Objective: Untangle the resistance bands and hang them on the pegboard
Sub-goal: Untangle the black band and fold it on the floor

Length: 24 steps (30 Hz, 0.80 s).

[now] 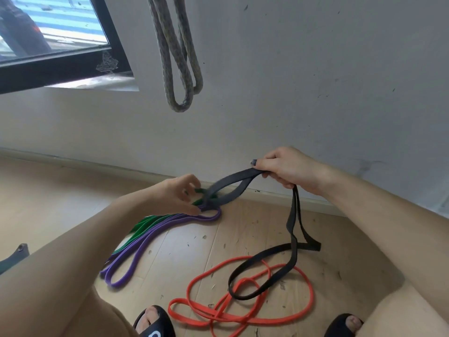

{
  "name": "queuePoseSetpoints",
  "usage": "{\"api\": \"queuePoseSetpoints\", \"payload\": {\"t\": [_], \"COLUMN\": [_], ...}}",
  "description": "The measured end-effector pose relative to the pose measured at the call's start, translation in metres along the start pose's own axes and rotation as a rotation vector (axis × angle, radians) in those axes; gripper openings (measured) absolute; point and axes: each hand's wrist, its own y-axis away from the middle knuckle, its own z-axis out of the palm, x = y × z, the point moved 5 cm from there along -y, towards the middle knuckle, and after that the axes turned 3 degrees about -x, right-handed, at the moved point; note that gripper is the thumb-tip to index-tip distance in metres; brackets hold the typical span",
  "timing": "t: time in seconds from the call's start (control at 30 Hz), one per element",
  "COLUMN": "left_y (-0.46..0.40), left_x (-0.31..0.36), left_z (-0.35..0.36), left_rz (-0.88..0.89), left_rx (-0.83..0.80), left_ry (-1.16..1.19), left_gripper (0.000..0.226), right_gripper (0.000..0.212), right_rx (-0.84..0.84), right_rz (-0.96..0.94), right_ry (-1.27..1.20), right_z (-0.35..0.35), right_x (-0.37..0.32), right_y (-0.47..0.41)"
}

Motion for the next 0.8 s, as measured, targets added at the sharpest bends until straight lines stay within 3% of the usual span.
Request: {"api": "queuePoseSetpoints", "payload": {"t": [0.07,0.13,0.27,0.37,0.43,0.6,0.8], "left_y": [0.000,0.002,0.007,0.007,0.008,0.012,0.014], "left_x": [0.019,0.048,0.089,0.090,0.088,0.084,0.060], "left_z": [0.007,0.011,0.010,0.003,0.000,-0.013,-0.044], "left_rz": [0.088,0.228,0.454,0.412,0.372,0.351,0.376], "left_rx": [-0.024,0.001,0.123,0.170,0.168,0.217,0.432], "left_ry": [0.070,0.169,0.293,0.264,0.204,0.128,0.540], "left_gripper": [0.068,0.069,0.032,0.012,0.010,0.015,0.017], "right_gripper": [0.042,0.050,0.054,0.059,0.059,0.028,0.015], "right_rx": [-0.048,-0.087,-0.139,-0.193,-0.198,-0.334,-0.195], "right_rz": [-0.031,-0.059,-0.110,-0.107,-0.113,-0.100,-0.042], "right_ry": [0.023,0.057,0.016,-0.062,0.017,0.224,0.358], "right_z": [0.012,0.026,0.039,0.039,0.036,0.028,0.030], "right_x": [-0.009,-0.017,-0.030,-0.032,-0.028,-0.011,0.027], "right_y": [0.002,0.003,0.002,0.004,0.006,0.009,0.002]}}
